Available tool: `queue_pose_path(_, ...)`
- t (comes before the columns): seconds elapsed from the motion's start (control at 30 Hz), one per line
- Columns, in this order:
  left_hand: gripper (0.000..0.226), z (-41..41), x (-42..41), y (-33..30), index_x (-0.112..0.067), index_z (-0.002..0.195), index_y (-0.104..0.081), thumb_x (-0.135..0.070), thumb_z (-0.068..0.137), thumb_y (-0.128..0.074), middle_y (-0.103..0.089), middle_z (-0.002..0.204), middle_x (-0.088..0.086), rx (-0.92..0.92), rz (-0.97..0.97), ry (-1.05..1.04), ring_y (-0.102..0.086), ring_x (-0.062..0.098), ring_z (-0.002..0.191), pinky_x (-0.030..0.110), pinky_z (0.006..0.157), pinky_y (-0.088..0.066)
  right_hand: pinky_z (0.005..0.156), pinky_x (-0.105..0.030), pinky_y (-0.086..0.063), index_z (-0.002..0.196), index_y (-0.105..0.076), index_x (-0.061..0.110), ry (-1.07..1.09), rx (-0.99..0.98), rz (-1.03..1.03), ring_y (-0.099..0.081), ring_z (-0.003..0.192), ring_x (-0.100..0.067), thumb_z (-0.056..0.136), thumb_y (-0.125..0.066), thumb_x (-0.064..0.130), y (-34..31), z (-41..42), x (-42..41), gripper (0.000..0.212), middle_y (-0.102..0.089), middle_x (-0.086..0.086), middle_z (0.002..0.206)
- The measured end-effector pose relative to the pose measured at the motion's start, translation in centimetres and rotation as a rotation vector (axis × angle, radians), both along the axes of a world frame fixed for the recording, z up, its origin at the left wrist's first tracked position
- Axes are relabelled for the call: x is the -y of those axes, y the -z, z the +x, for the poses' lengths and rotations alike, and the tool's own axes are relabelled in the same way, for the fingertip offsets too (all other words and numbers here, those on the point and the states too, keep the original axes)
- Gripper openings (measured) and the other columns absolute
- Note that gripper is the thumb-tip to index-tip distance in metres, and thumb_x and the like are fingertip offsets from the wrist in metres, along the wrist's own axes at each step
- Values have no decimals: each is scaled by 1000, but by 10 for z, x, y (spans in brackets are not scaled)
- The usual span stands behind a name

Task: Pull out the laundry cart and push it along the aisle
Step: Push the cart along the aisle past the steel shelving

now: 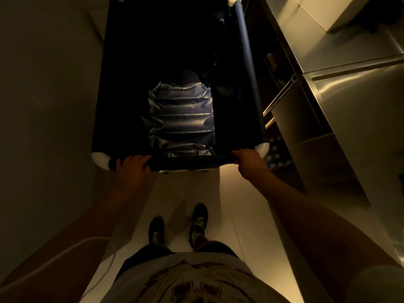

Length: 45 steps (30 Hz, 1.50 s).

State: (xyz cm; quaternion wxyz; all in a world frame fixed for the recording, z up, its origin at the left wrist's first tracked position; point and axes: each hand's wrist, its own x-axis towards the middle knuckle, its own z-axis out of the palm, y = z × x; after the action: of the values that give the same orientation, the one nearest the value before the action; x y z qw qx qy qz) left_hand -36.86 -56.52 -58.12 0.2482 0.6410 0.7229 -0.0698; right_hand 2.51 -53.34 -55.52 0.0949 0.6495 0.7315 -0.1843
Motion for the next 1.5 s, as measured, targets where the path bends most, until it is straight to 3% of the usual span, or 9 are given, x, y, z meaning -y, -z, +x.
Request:
queue_pose_path(0.53,46,-50,-21,-16,-29,150,-48,-33,104,-48,-49,153,8,12,-17,207,-38,34,145,61,124,-12,109,-42,-41,141,-53,28,161,50,-23,-54,126,-25,95,-55,11,3,-52,62,50,-63,-3,132)
queue_pose_path(0.8,46,-71,-2,-14,-31,147,-49,-37,102,-45,-51,151,7,11,-5,269,-39,34,143,59,124,-12,107,-44,-45,136,-60,25,256,11,-7,-57,123,-30,93,-55,4,4,-77,96,47,-66,-8,129)
queue_pose_path(1.1,46,-82,30,-19,-29,149,-48,-36,103,-46,-50,151,8,-1,0,311,-38,35,143,59,124,-13,112,-44,-42,140,-57,20,321,-6,-19,-55,129,-30,95,-55,3,6,-93,136,48,-63,-10,136)
queue_pose_path(1.5,45,-100,86,-10,-24,146,-54,-31,101,-51,-51,151,11,28,19,228,-37,34,146,62,125,-8,102,-44,-47,135,-60,25,244,13,-30,-59,120,-30,95,-57,12,11,-112,212,43,-67,-8,127)
